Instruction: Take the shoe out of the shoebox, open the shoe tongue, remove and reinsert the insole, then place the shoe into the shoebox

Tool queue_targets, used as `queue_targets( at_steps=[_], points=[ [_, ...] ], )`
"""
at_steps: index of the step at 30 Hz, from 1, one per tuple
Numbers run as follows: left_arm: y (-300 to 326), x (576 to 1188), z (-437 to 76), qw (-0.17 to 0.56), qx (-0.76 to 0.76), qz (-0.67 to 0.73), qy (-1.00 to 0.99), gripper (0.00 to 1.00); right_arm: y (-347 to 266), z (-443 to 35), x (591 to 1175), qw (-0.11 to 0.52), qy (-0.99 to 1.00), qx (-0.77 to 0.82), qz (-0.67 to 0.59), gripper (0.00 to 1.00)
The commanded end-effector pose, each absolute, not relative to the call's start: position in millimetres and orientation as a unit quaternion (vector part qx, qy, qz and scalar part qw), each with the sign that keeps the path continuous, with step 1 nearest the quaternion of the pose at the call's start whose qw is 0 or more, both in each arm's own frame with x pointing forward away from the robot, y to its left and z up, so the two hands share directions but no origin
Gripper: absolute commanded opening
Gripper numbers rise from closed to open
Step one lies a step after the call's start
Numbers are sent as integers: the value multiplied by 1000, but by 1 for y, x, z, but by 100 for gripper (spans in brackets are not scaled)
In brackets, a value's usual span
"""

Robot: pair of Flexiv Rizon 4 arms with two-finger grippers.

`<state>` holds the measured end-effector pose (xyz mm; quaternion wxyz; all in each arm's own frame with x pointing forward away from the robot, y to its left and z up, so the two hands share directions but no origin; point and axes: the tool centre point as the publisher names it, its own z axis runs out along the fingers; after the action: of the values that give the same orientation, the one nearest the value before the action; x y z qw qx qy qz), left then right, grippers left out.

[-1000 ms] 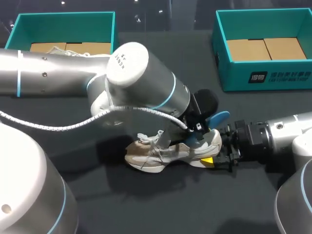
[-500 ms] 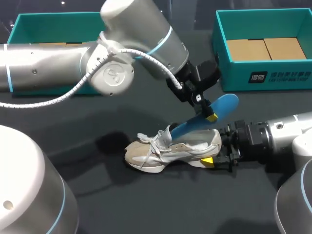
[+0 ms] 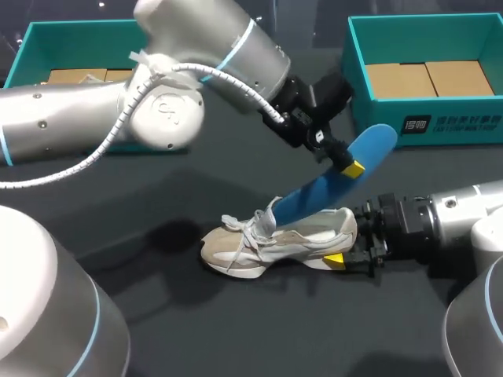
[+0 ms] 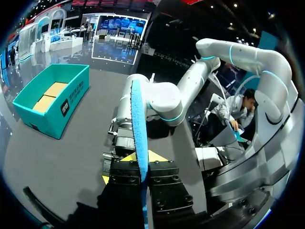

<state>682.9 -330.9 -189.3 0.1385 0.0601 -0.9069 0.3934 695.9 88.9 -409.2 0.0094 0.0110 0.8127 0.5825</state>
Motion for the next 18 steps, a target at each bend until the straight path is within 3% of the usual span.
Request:
queue_targets(
  at_steps=[1, 14, 18],
  points=[
    [-285, 669, -154, 154, 118, 497, -846, 0, 89, -408, 695, 10, 814, 12, 581, 0],
    [-274, 671, -142, 166, 136, 515, -830, 0, 89, -408, 695, 10, 814, 12, 581, 0],
    [-267, 661, -115, 183, 134, 574, -787, 0, 89, -408, 695, 10, 814, 12, 581, 0]
  ],
)
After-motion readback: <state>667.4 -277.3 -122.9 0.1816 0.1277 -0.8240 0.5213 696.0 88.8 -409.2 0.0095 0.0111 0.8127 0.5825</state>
